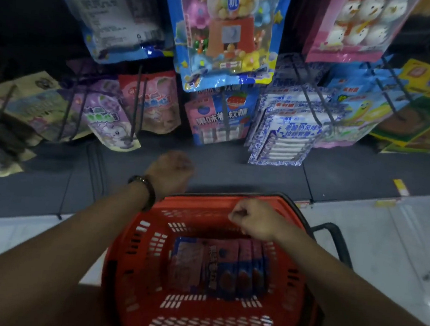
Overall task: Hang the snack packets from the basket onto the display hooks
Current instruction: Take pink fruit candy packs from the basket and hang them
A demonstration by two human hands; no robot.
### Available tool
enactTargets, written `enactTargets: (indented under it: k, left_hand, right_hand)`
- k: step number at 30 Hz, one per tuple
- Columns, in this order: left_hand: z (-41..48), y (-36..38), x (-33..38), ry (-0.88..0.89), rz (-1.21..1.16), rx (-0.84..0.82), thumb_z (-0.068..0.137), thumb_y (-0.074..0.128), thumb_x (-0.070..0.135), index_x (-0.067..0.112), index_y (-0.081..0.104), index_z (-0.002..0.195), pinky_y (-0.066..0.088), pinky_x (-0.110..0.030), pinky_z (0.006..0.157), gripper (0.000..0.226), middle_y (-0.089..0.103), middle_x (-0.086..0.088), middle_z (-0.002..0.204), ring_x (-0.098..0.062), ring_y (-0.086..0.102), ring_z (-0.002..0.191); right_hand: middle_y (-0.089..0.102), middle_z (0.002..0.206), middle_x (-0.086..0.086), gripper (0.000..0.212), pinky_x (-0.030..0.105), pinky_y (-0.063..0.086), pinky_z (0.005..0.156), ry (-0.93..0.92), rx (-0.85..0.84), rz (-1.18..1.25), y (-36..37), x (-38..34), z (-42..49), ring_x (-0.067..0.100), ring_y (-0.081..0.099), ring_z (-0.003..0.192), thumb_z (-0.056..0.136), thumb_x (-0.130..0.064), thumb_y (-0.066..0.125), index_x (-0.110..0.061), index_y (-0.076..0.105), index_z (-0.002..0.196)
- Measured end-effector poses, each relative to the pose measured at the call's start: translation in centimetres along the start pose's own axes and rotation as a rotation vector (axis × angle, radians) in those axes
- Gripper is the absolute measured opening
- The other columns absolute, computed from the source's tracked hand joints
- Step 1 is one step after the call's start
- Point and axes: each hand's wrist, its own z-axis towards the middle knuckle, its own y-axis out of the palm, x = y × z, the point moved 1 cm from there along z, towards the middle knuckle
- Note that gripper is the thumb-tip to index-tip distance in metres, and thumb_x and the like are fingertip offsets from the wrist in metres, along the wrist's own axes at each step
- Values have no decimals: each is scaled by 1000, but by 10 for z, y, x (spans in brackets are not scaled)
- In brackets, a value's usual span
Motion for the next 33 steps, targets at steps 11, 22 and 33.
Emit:
enactTargets:
  k: [11,22,33]
  left_hand:
    - [-71,22,-51,180,841,-537,103,61,43,20,70,123,40,-25,84,32,71,-4,128,-26,64,118]
    - [-43,24,-61,120,872,-610,106,53,46,20,61,140,46,-30,98,43,64,-4,139,-25,61,123]
    - [-45,23,-66,93,931,-605,104,55,51,21,70,126,52,-38,100,40,70,-4,129,-26,65,116]
  right_hand:
    - [68,135,19,41,27,45,86,409,-110,0,126,57,3,34,65,126,103,-24,66,1,65,135]
    - [45,162,5,58,43,44,116,553,-53,232,219,103,41,34,41,150,104,-42,61,-17,47,154]
    - [71,119,20,27,51,59,101,450,-133,483,191,65,22,39,69,115,105,-16,64,-4,64,129]
